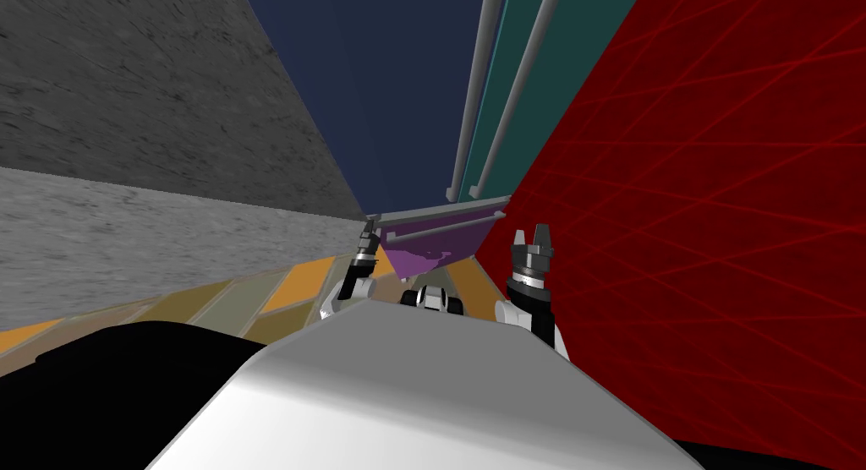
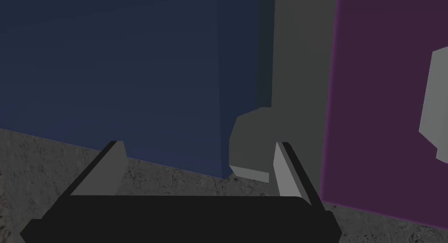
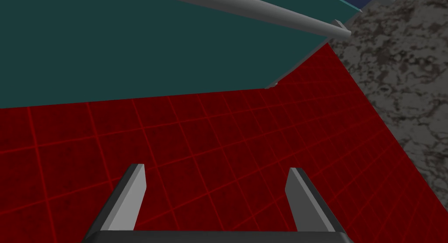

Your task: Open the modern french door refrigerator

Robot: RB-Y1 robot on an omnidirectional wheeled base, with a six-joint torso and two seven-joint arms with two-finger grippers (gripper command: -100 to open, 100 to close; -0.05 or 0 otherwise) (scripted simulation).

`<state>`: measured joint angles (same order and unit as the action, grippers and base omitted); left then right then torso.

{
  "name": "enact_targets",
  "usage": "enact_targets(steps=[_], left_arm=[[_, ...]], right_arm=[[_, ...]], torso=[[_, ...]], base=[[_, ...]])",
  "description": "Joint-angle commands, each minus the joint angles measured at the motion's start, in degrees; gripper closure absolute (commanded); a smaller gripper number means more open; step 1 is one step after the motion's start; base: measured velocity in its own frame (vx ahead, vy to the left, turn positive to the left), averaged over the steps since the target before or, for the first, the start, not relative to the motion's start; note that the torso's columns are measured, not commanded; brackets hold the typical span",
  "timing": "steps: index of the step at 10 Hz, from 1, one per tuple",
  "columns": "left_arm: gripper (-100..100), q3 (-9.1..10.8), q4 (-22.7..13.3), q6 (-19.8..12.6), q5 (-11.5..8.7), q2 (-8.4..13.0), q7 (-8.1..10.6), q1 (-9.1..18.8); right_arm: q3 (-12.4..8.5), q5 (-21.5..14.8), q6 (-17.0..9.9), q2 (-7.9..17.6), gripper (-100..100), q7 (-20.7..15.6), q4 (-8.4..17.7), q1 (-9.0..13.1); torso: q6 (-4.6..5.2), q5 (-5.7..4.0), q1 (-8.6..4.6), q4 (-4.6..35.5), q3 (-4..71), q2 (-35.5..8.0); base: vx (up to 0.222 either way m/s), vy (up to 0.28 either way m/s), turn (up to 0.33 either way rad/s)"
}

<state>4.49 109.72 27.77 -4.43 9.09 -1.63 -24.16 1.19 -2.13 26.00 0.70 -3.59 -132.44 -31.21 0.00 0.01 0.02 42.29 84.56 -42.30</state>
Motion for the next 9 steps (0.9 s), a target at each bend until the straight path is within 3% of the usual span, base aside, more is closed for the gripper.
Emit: enact_targets(steps=[1, 9], left_arm=[[-100, 0.44, -3.18, 0.66, -0.38, 0.35, 0.32, 0.39], [-100, 1.67, -11.12, 2.03, -1.38, 0.17, 1.14, 1.66]], right_arm=[[0.00, 0.00, 0.00, 0.00, 0, 0.00, 0.00, 0.00], [0.00, 0.00, 0.00, 0.00, 0, 0.00, 0.00, 0.00]], torso=[[-0.01, -0.01, -0.03, 0.00, 0.00, 0.00], [0.00, -0.01, -0.04, -0.01, 0.02, 0.03]], base=[[0.035, -0.035, 0.050], [0.028, -0.029, 0.031]])
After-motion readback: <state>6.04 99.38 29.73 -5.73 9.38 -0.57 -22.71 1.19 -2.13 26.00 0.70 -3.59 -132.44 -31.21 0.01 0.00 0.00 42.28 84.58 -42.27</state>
